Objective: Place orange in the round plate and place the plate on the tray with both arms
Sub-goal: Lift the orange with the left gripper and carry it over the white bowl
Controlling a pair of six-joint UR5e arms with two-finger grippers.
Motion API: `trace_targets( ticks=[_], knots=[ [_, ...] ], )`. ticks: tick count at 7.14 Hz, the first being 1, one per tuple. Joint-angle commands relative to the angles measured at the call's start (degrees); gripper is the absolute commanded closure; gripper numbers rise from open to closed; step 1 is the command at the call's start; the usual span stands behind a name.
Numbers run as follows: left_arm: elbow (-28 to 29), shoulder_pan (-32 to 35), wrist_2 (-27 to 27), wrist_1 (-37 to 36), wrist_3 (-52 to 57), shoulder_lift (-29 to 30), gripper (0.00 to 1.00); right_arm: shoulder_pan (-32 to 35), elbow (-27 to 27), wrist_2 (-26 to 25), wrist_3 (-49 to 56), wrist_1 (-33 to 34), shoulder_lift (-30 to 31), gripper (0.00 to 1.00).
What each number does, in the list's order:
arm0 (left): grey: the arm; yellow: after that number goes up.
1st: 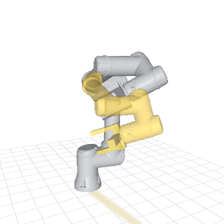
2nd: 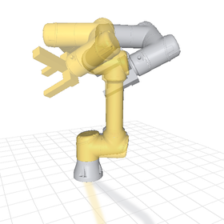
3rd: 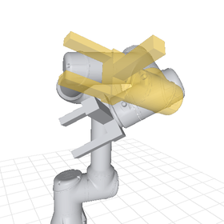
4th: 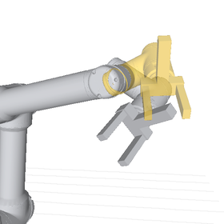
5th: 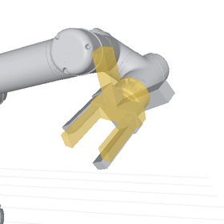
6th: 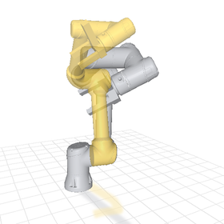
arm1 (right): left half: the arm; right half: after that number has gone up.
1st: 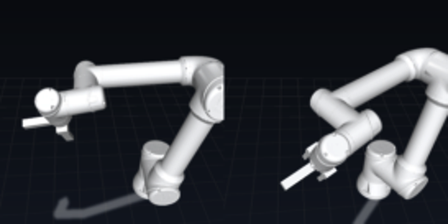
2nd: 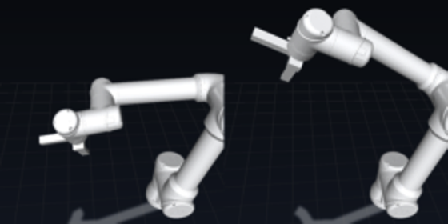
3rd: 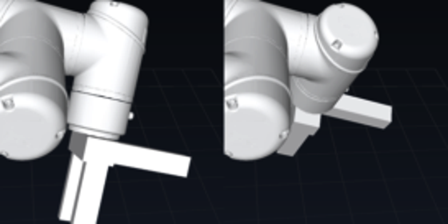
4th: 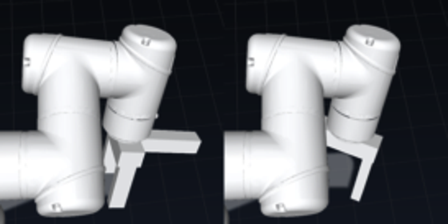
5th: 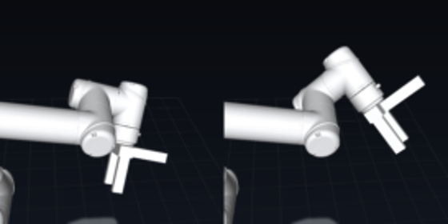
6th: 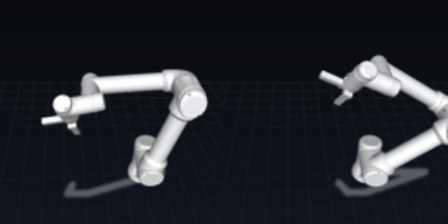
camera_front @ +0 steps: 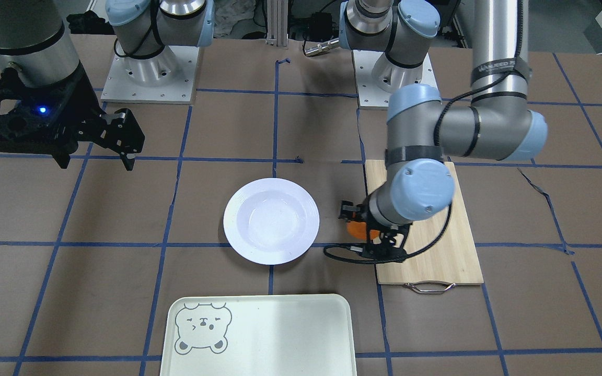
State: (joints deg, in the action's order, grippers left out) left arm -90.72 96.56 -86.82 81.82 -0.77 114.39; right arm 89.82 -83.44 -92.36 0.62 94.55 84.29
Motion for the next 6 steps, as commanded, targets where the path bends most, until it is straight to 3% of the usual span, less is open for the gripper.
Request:
trace_targets(
  ticks=[1, 3, 4, 5, 6],
  knots=[
    [-0.2, 9.9, 4.5, -2.2, -17.2, 1.4, 0.84, 0.0, 0.0, 0.0, 0.0, -0.1, 0.0, 0.00],
    [-1.7, 14.2, 9.0, -3.7, -23.0, 2.1, 0.79, 0.0, -0.1, 0.0, 0.0, -0.1, 0.0, 0.00],
    [-3.7, 14.9, 9.1, -7.4, -23.1, 2.7, 0.69, 0.0, -0.1, 0.0, 0.0, -0.1, 0.0, 0.00],
    [-6.2, 14.9, 9.1, -11.5, -23.0, 3.5, 0.66, 0.0, -0.2, 0.0, 0.0, -0.1, 0.0, 0.00],
    [-7.0, 14.9, 9.0, -13.6, -22.9, 4.1, 0.40, 0.2, -0.7, 0.0, -0.1, -0.1, 0.6, 0.00]
  ],
)
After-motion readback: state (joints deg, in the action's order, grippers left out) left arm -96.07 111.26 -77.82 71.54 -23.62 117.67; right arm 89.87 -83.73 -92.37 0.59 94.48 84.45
